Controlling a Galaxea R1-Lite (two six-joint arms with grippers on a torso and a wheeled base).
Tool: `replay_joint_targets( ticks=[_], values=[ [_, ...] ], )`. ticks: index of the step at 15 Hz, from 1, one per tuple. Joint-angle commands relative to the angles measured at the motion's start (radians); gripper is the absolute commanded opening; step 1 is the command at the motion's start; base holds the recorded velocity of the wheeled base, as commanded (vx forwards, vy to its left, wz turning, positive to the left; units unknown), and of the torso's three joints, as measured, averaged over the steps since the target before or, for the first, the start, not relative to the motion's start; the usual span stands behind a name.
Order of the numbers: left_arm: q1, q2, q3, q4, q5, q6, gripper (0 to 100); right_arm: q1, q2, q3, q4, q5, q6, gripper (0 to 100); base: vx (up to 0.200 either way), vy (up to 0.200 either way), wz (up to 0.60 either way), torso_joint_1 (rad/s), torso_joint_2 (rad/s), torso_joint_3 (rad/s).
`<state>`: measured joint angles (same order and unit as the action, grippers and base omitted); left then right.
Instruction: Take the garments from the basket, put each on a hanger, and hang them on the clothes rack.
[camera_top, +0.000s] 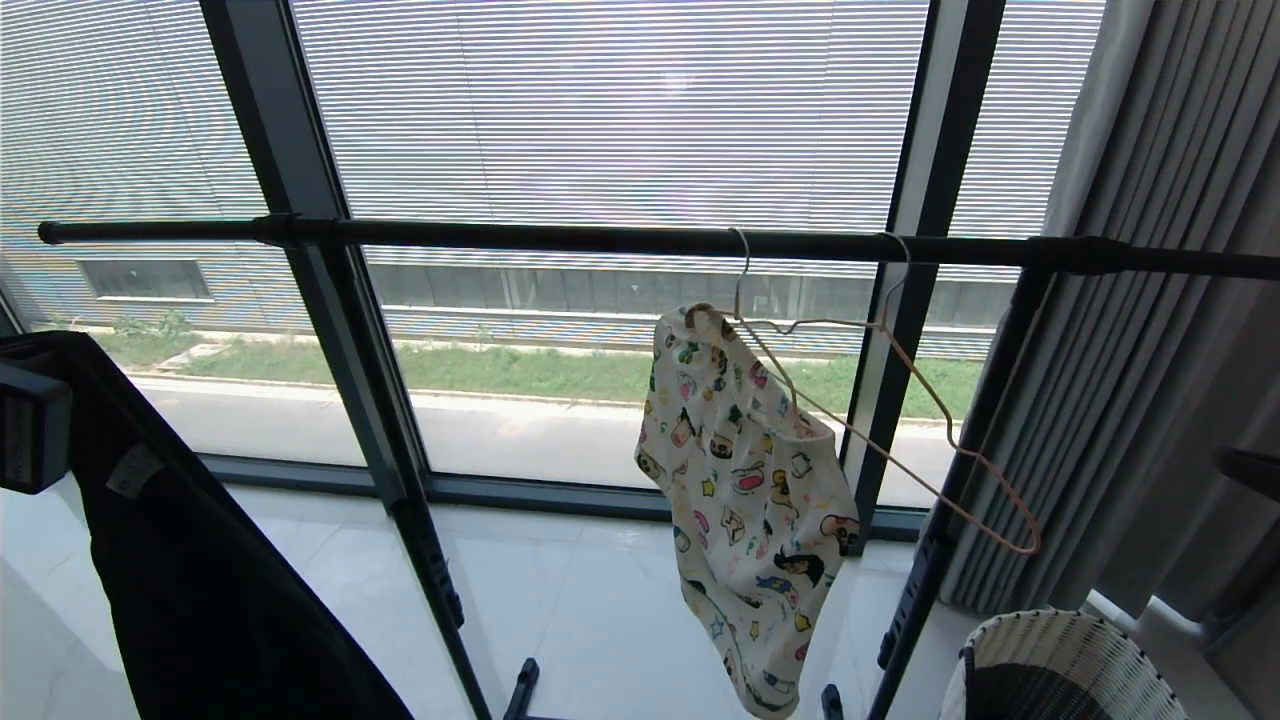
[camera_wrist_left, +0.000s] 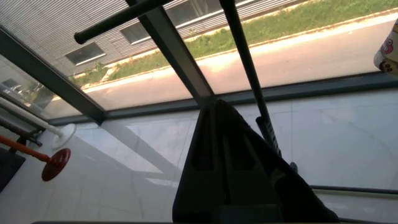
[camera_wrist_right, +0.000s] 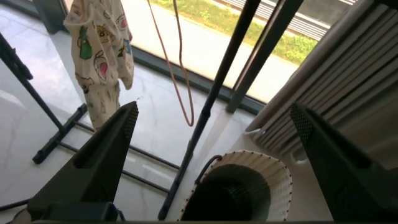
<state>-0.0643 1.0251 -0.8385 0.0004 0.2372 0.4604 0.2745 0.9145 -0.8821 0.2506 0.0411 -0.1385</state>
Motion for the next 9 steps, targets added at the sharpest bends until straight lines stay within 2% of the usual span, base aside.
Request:
replay_joint_targets(
  ticks=[1, 6, 9],
  values=[
    [0.000, 0.001, -0.001, 0.000, -0.001, 0.000, 0, 0.000, 0.004, 0.002, -0.001, 0.003, -0.001, 100, 0.200, 0.000, 0.00, 0.002, 0.00, 0.007],
    [-0.019, -0.010, -0.001, 0.000, -0.001, -0.002, 0, 0.003, 0.095, 0.003, -0.002, 0.057, -0.003, 100, 0.000, 0.000, 0.00, 0.000, 0.00, 0.000],
    [-0.019, -0.010, -0.002, -0.003, -0.001, -0.002, 0, 0.037, 0.196, 0.042, -0.119, 0.065, -0.001, 100, 0.000, 0.000, 0.00, 0.000, 0.00, 0.000]
  ],
)
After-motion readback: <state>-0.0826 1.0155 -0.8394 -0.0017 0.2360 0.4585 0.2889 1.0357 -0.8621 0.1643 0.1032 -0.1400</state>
